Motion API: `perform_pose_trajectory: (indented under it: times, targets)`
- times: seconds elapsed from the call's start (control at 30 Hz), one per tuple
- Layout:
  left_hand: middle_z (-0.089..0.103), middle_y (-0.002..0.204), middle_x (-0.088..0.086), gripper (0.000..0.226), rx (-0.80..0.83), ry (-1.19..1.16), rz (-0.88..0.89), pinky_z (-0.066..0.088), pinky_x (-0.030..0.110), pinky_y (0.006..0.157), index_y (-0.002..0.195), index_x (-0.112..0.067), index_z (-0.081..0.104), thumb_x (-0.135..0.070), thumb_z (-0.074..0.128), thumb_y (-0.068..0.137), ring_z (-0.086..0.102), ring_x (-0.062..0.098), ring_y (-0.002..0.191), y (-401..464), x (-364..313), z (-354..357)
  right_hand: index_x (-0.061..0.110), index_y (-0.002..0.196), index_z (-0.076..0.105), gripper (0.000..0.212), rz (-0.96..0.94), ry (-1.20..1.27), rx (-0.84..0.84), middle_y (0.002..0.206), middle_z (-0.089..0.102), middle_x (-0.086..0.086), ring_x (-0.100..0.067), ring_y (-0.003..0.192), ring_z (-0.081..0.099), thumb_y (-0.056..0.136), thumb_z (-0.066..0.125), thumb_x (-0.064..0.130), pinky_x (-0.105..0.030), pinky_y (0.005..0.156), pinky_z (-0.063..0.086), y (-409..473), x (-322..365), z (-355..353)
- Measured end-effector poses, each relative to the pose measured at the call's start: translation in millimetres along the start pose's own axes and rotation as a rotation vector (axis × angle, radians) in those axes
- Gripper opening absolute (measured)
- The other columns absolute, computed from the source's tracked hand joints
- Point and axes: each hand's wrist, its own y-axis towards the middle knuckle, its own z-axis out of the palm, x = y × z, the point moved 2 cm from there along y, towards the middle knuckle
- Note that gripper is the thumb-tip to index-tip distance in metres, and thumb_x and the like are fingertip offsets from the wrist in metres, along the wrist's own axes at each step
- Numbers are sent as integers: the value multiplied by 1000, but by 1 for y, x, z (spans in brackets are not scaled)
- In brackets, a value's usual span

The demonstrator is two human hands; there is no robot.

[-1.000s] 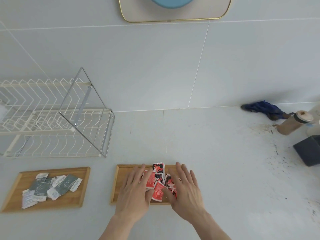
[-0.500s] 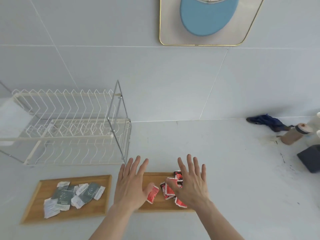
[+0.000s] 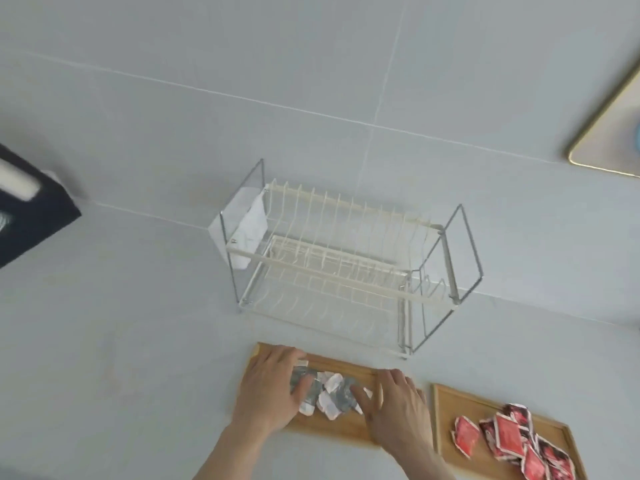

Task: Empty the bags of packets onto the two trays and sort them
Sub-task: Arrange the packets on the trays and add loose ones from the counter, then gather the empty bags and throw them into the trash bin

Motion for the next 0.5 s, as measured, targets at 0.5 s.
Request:
perform_pose_trajectory:
  times: [0.5]
  targets:
    - [60,127,1,37,-486,-405,-741,44,42,100,126,-24,56,-30,64,91,51,26,123,-33,183,-80,30,121,63,33,-312,128,198,115,66,6,-20,100,67,92,59,44,-37,83,55,28,216,39]
